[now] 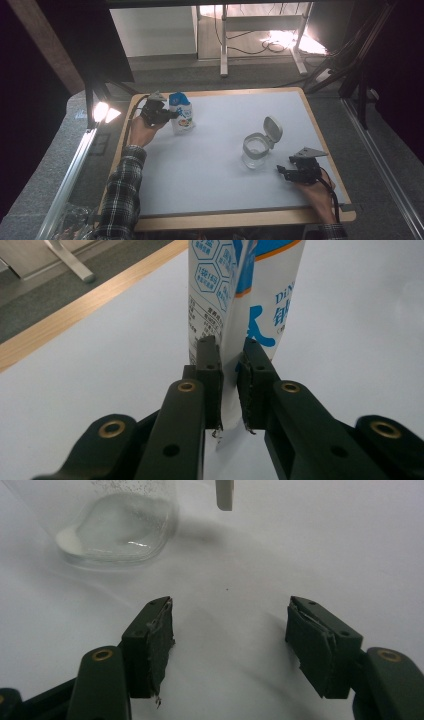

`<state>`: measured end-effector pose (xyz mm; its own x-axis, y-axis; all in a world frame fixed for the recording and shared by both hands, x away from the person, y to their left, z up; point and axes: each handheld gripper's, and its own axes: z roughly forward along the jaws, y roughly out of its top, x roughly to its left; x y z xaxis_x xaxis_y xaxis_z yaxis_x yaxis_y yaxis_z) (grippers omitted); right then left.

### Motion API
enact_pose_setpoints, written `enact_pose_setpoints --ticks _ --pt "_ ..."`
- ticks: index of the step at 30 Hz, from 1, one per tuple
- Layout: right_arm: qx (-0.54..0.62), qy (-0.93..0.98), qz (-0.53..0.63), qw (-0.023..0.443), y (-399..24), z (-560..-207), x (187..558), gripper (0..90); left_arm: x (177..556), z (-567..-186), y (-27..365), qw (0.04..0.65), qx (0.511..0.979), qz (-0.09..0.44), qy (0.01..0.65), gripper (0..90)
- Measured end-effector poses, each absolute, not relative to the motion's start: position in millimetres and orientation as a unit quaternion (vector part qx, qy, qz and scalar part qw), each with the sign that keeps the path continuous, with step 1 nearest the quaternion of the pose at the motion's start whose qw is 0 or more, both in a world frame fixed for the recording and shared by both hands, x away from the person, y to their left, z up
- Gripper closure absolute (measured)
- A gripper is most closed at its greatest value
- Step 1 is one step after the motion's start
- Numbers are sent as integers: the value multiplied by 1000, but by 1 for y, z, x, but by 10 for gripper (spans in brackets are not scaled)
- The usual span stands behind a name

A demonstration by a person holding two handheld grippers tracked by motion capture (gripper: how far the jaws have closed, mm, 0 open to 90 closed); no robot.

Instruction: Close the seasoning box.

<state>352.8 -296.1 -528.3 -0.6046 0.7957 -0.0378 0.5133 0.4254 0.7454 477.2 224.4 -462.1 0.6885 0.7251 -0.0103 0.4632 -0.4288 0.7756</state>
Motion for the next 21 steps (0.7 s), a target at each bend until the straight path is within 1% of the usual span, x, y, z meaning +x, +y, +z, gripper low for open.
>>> enact_pose_setpoints --ticks 4,8,13,15,21 --pt "398 821 358 197 -296 -528 353 355 475 -463 224 401 826 169 358 841" --pt "398 821 358 196 -296 -528 353 352 474 -462 225 407 823 162 363 858" --pt "398 821 359 197 -296 -528 353 352 472 -462 225 412 822 159 359 868" --pt "397 822 359 196 -296 -528 353 352 469 -462 222 412 824 167 352 870" --pt "398 821 359 197 -296 -528 353 352 465 -458 222 422 820 156 354 880"
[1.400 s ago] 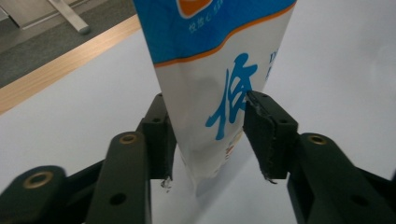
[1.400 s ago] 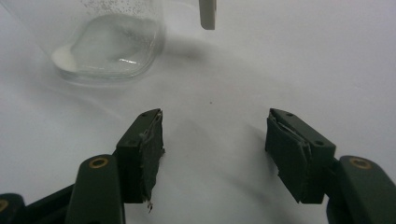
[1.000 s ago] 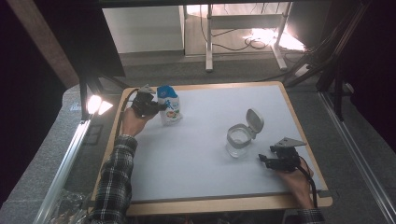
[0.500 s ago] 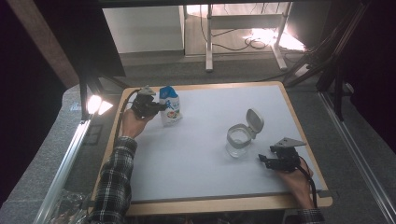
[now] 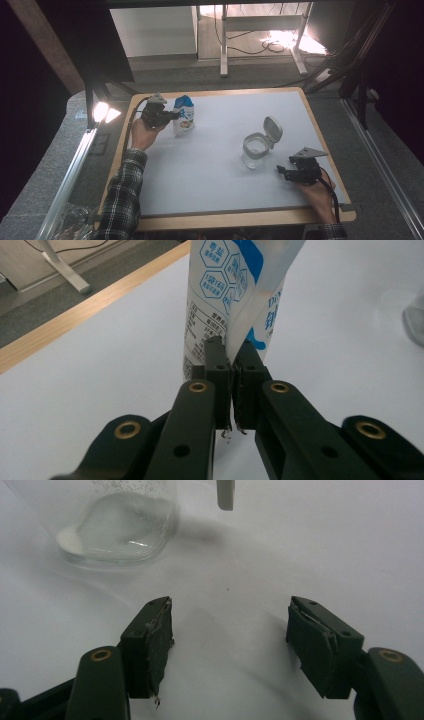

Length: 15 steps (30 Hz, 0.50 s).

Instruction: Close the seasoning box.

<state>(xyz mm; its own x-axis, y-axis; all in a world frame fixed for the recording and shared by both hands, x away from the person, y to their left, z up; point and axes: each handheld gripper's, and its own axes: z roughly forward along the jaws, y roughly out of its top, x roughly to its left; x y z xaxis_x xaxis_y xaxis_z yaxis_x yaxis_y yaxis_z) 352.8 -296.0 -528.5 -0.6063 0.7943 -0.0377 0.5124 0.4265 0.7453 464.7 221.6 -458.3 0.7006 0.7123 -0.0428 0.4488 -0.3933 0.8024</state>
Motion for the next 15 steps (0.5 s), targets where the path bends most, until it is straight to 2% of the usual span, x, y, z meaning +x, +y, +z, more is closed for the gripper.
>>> enact_pose_setpoints --ticks 15 --pt "396 822 356 200 -296 -528 352 353 434 -448 217 452 816 133 334 886"
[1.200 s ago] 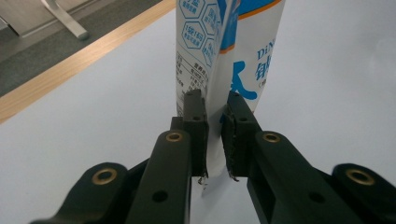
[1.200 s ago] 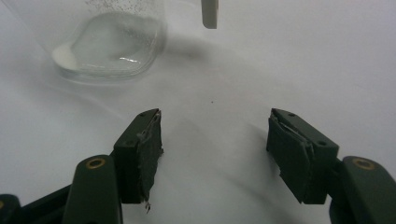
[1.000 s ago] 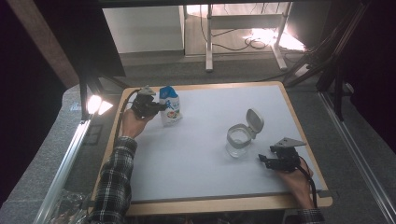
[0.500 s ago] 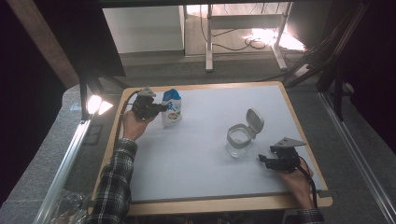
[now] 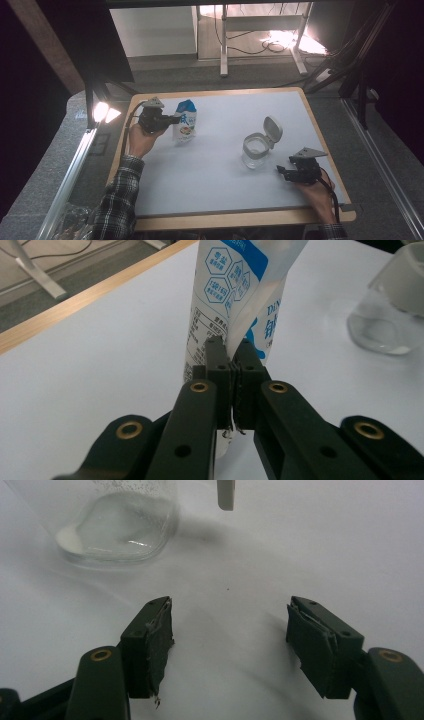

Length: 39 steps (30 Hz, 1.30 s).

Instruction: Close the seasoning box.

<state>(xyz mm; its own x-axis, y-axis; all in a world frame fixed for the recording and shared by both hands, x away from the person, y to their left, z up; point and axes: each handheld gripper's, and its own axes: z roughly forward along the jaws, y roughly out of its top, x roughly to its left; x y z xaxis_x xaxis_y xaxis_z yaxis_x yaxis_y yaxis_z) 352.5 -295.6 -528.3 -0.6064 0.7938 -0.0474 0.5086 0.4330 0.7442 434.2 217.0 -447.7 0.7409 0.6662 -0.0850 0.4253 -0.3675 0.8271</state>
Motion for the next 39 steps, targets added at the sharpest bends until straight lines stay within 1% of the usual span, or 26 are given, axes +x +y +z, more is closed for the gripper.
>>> enact_pose_setpoints --ticks 7,13,23,30,34,39 --pt "398 822 356 199 -294 -528 350 358 418 -440 205 461 820 124 315 886" --pt "394 824 361 191 -293 -527 346 358 403 -442 194 464 824 112 305 887" --pt "384 824 375 182 -288 -522 337 358 383 -437 183 480 819 112 294 888" --pt "371 828 386 166 -278 -522 329 359 367 -430 166 485 821 101 282 889" --pt "363 829 398 151 -272 -521 325 372 362 -426 158 485 825 93 275 889" --pt "346 833 408 143 -262 -520 319 384 355 -423 148 491 823 88 271 890"
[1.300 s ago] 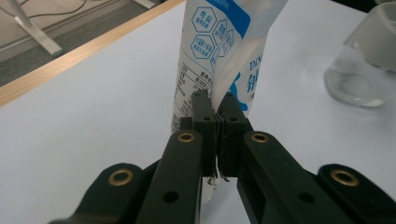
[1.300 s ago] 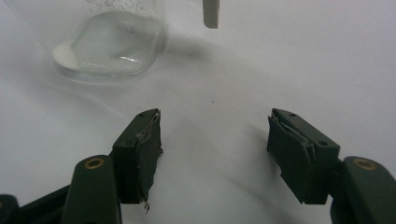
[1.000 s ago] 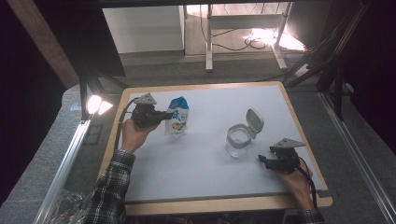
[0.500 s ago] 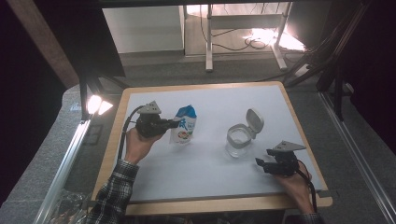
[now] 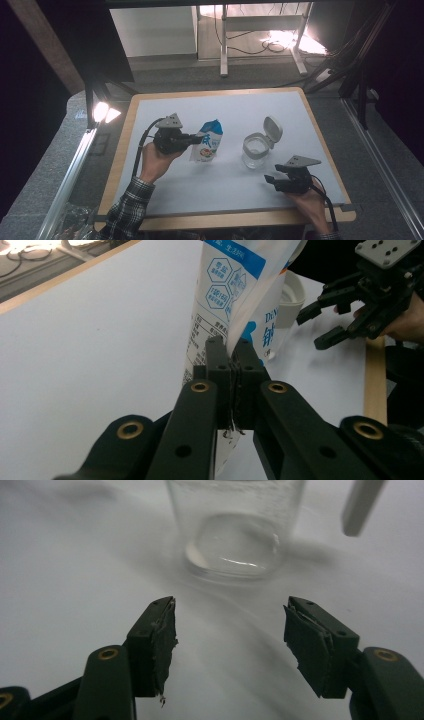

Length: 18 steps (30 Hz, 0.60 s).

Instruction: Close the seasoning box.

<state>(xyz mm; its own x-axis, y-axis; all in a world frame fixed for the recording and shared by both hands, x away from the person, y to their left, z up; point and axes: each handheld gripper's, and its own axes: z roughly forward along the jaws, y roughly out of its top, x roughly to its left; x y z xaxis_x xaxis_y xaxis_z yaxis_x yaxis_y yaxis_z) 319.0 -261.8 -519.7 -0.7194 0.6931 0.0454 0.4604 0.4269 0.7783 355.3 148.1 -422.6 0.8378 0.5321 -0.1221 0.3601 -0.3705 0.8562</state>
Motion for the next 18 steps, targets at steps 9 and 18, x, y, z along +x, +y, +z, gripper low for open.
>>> enact_pose_setpoints --ticks 9,18 --pt "317 836 426 137 -237 -517 311 406 348 -421 132 500 818 80 272 890" --pt "292 841 438 124 -212 -514 308 412 337 -417 119 502 821 78 260 891"
